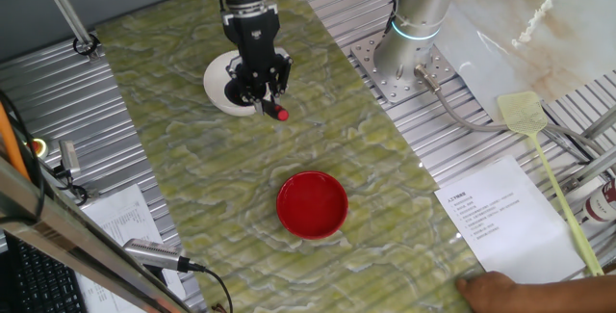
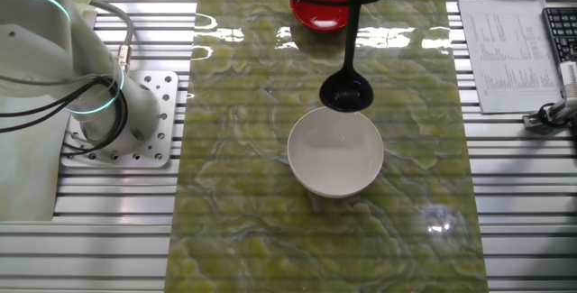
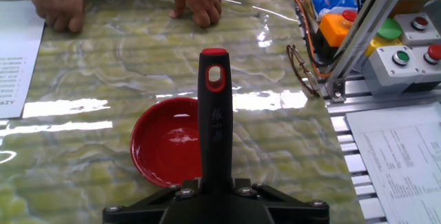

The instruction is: Scoop water with a large spoon from one bowl to another

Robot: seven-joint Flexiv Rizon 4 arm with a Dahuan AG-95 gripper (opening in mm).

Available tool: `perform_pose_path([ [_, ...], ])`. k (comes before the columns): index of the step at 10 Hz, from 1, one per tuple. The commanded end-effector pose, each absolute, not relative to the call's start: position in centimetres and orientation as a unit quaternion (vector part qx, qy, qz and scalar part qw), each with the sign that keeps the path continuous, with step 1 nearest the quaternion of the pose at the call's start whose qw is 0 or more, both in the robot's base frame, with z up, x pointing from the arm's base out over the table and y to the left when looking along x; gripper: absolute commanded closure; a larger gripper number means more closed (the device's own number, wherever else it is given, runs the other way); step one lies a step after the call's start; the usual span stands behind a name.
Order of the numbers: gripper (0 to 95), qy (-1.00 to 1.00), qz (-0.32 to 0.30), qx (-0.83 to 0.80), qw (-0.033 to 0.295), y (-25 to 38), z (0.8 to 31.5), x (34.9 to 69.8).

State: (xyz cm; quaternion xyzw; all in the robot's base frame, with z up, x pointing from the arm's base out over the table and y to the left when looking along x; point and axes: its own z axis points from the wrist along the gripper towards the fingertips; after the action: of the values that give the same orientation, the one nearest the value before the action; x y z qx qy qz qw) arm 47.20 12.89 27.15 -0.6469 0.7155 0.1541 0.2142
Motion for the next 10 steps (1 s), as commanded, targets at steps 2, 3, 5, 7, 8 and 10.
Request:
perform_pose_path([
  [2,95.0,0.720,0.155,-0.643,0.209,14.1,27.0,47.3],
  [3,95.0,0.721,0.155,-0.643,0.209,14.4,27.0,47.3],
  [5,95.0,0.722,0.155,-0.641,0.208,15.0,26.9,47.4],
  [7,95.0,0.724,0.153,-0.640,0.205,15.5,26.9,47.5],
  [8,95.0,0.726,0.152,-0.639,0.203,15.7,27.0,47.6],
  [10,95.0,0.734,0.147,-0.632,0.200,15.7,27.0,47.6],
])
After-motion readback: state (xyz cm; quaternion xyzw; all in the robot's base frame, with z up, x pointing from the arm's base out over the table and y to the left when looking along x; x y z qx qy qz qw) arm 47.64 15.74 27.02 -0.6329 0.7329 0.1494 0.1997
